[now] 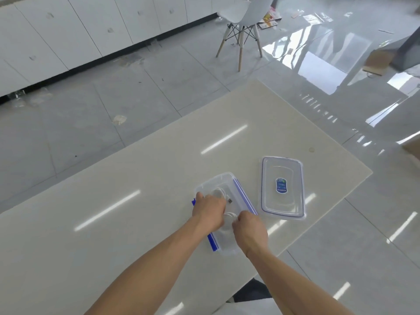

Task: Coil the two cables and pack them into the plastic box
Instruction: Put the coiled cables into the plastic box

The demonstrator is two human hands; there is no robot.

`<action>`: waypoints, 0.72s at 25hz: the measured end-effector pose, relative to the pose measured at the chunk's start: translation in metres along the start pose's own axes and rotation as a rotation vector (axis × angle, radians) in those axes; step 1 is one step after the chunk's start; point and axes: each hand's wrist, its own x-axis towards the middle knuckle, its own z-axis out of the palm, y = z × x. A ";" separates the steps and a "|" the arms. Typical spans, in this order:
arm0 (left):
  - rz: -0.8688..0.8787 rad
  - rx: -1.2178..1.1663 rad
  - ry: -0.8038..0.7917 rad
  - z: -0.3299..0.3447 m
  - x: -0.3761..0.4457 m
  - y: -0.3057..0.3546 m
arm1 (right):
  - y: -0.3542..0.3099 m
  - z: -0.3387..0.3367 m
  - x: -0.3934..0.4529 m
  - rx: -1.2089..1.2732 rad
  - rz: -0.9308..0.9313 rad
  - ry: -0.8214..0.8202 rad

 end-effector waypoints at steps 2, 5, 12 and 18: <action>0.037 0.079 -0.026 0.004 0.004 0.002 | -0.001 0.006 0.000 -0.072 -0.013 0.004; 0.060 0.105 -0.027 0.012 0.008 0.001 | 0.000 0.012 0.003 -0.129 -0.023 0.006; 0.092 0.176 0.038 0.025 0.009 0.004 | 0.003 0.014 0.011 -0.235 -0.067 -0.008; 0.081 0.115 0.095 0.030 0.006 0.001 | 0.002 0.008 0.009 -0.313 -0.119 -0.040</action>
